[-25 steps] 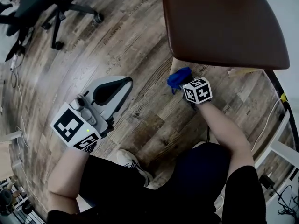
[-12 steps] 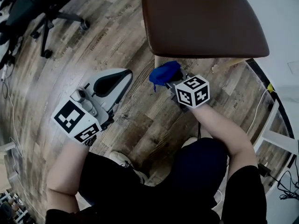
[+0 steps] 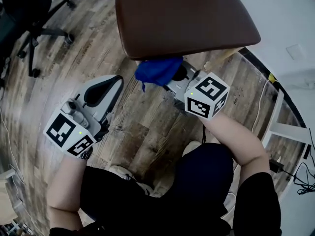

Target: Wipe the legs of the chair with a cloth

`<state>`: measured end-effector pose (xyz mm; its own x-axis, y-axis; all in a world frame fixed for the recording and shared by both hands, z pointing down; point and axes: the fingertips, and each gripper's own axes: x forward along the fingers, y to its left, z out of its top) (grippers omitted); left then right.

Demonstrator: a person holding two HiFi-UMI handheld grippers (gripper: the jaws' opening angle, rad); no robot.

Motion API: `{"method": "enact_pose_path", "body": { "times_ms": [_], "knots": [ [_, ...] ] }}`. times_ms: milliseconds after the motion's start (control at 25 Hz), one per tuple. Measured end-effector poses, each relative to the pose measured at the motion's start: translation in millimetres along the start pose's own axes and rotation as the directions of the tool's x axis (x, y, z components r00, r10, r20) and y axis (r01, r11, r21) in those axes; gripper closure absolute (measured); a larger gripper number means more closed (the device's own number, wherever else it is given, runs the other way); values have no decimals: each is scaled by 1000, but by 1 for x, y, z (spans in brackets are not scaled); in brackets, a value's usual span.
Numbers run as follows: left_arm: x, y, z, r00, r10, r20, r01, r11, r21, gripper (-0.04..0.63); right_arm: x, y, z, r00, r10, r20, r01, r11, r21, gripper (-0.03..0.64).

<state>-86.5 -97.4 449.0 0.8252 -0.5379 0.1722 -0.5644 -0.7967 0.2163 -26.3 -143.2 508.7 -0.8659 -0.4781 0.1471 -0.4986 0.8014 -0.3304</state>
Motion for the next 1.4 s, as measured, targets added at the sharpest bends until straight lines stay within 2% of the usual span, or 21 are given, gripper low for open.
{"method": "enact_pose_path", "body": {
  "times_ms": [200,320,440,640,760,840,1000,1200,1400],
  "knots": [
    [8,-4,2,1000,-11,8,11,1000,-12,595,-50,-25,32,995,-72,72,68,996,50,551],
    [11,-5,2,1000,-19,7,19,1000,-16,595,-85,-50,43,984,-158,80,153,986,63,551],
    [16,-3,-1,1000,-21,3,21,1000,-23,595,-122,-83,50,962,-260,79,255,964,73,551],
    [24,-2,-3,1000,-19,-3,19,999,-27,595,-182,-141,59,903,-423,72,417,905,85,551],
    [27,-1,-6,1000,-15,-11,15,999,-33,595,-219,-176,65,844,-532,67,518,841,159,551],
    [28,0,-7,1000,-14,-14,14,999,-33,595,-237,-190,68,816,-577,39,561,806,188,551],
    [29,1,-9,1000,-9,-22,8,999,-31,595,-251,-203,67,793,-606,-64,608,781,143,551],
    [30,6,-13,1000,-2,-30,1,999,-38,595,-247,-207,60,797,-585,-150,600,795,91,551],
    [32,11,-20,999,2,-43,-4,999,-46,595,-238,-213,40,780,-590,-210,607,795,20,551]
  ]
}}
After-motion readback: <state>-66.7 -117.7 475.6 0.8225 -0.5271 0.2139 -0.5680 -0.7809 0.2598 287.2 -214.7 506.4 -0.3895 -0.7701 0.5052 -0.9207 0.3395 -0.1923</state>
